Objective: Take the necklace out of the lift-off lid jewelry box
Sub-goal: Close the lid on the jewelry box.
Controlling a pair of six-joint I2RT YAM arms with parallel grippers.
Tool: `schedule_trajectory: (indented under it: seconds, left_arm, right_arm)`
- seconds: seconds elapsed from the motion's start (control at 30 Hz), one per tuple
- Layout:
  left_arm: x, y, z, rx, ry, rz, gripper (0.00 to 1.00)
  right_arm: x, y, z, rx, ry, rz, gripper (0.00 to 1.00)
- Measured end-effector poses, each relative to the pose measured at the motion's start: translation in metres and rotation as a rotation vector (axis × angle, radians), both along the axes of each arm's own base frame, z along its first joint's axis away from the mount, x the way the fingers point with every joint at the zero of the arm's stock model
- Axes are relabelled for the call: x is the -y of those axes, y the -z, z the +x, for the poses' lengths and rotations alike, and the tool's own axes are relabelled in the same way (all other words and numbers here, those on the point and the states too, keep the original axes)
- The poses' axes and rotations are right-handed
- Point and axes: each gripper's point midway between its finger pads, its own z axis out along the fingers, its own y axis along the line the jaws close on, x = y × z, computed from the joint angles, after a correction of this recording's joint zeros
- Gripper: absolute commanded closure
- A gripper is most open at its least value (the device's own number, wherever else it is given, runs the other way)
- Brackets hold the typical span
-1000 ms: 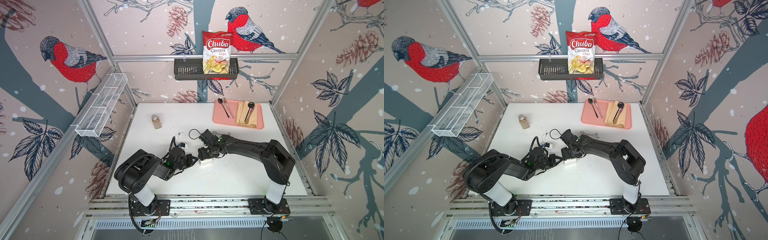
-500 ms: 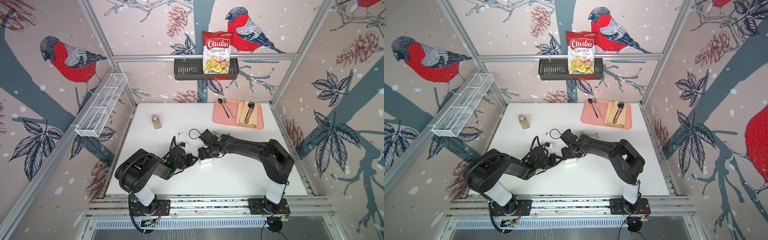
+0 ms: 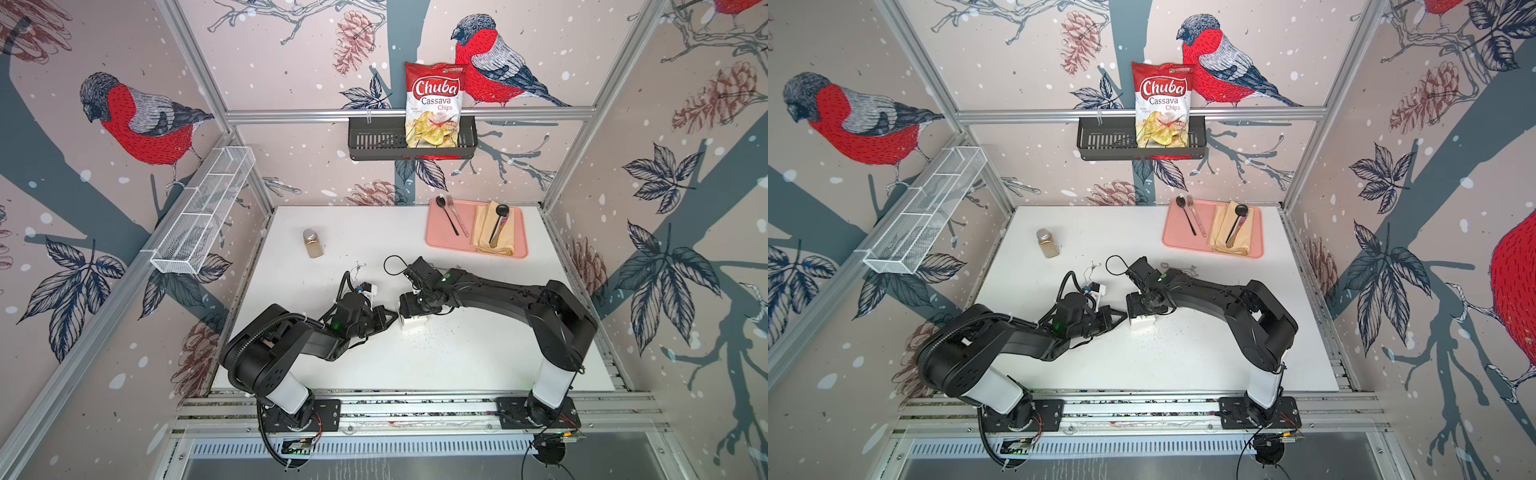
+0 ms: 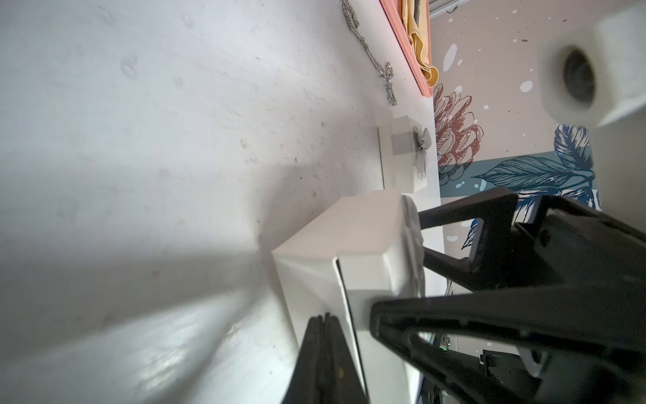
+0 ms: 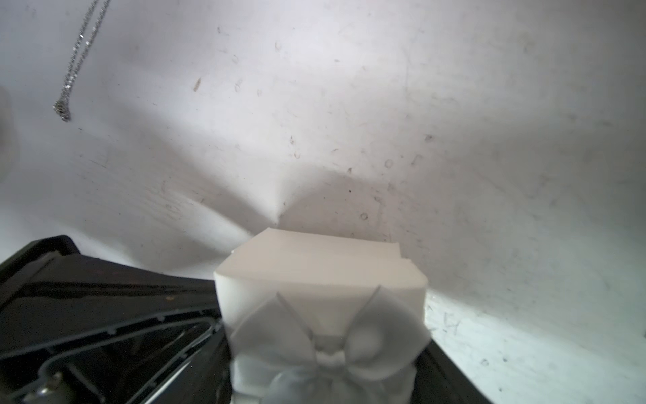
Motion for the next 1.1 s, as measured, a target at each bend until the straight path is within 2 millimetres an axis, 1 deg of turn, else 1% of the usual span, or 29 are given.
schedule_trajectory:
  seconds: [0.17, 0.57, 0.7, 1.1]
  left_arm:
    - [0.0, 0.0, 0.0, 0.001, 0.001, 0.0, 0.94]
    - [0.001, 0.013, 0.0, -0.039, -0.008, 0.001, 0.94]
    - [0.001, 0.014, 0.001, -0.038, -0.009, -0.001, 0.94]
    - [0.003, 0.018, 0.004, -0.04, -0.01, -0.002, 0.94]
  right_arm:
    - [-0.001, 0.0, -0.002, 0.0, -0.005, 0.0, 0.29]
    - [-0.006, 0.004, -0.006, 0.001, -0.02, -0.018, 0.29]
    - [-0.005, 0.007, -0.005, 0.001, -0.018, -0.034, 0.29]
    - [-0.005, 0.008, -0.005, 0.001, -0.019, -0.039, 0.28]
